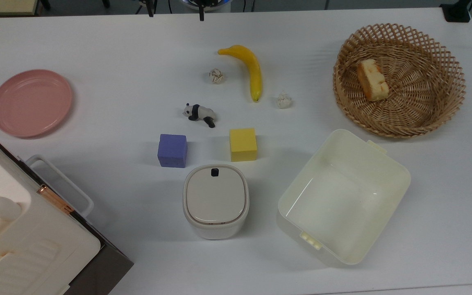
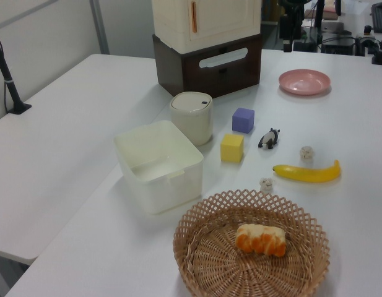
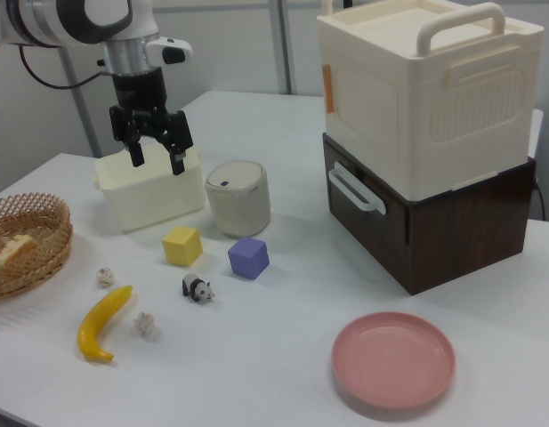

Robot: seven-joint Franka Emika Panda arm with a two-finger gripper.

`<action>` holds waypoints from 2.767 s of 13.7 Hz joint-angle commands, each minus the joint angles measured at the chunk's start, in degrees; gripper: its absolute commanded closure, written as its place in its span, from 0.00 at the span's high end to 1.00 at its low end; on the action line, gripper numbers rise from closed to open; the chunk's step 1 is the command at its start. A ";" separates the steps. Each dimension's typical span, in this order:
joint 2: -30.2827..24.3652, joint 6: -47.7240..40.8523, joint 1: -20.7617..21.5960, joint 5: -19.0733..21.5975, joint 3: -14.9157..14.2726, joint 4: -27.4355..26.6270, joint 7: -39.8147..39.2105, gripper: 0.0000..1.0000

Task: Open the drawer

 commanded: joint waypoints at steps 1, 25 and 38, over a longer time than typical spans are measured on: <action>-0.88 -1.77 0.26 -0.53 -0.05 -0.12 -1.12 1.00; -0.53 -1.33 0.17 -0.53 -0.05 -0.03 -3.49 1.00; 1.05 0.87 0.52 -0.61 0.03 -0.29 -16.02 1.00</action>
